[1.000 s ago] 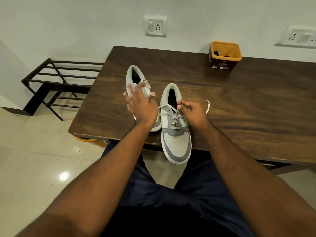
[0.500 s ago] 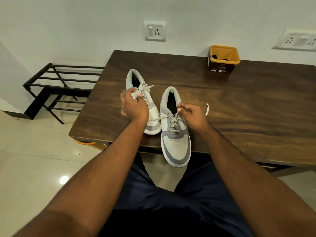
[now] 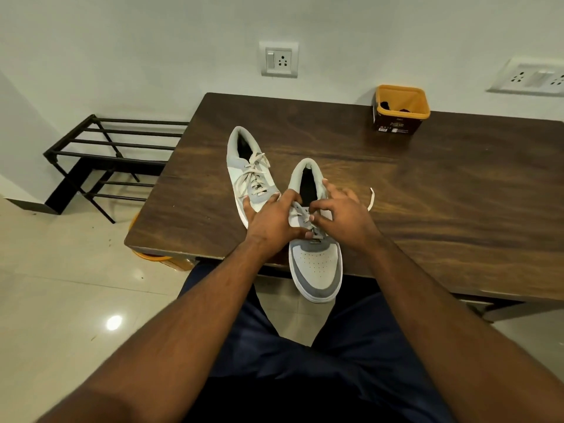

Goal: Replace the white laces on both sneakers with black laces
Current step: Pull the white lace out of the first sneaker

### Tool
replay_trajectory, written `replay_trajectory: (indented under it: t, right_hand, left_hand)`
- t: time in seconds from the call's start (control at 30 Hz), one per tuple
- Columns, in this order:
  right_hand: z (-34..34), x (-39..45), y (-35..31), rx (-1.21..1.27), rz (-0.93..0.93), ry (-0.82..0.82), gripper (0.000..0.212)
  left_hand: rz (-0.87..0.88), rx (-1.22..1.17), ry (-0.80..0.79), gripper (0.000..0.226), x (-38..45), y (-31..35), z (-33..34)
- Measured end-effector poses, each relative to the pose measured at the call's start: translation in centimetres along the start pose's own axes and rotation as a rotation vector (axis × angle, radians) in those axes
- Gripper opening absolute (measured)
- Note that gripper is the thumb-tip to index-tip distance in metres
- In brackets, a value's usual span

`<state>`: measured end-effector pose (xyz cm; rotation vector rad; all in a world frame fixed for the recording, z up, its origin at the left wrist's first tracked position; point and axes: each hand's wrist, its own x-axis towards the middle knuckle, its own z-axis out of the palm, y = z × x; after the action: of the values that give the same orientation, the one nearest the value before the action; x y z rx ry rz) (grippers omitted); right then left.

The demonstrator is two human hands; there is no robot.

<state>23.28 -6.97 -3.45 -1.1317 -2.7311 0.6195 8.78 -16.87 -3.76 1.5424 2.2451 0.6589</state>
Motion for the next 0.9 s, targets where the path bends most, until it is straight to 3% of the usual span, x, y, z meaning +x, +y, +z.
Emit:
replay_trajectory:
  t: [0.1, 0.2, 0.4, 0.5, 0.63, 0.8, 0.9]
  right_hand:
    - [0.2, 0.6, -0.3, 0.004, 0.023, -0.072, 0.026]
    - [0.7, 1.2, -0.1, 0.178, 0.059, -0.088, 0.009]
    - [1.9, -0.8, 0.4, 0.702, 0.192, 0.277, 0.006]
    - [3.0, -2.1, 0.9, 0.754, 0.231, 0.380, 0.014]
    - [2.7, -1.5, 0.3, 0.567, 0.094, 0.353, 0.025]
    - [0.5, 0.3, -1.4, 0.098, 0.095, 0.079, 0.020]
    - [0.5, 0.2, -1.6, -0.048, -0.003, 0.123, 0.014]
  left_hand:
    - [-0.015, -0.007, 0.011, 0.060, 0.2, -0.3, 0.3]
    - [-0.024, 0.023, 0.009, 0.061, 0.3, -0.2, 0.5]
    - [-0.019, 0.044, -0.002, 0.061, 0.4, -0.3, 0.4]
    - [-0.023, 0.039, -0.001, 0.060, 0.2, -0.2, 0.5]
    - [-0.032, 0.007, 0.012, 0.061, 0.2, -0.2, 0.7]
    - [-0.042, 0.003, -0.002, 0.061, 0.2, -0.1, 0.5]
    - [-0.047, -0.020, -0.003, 0.062, 0.2, -0.1, 0.5]
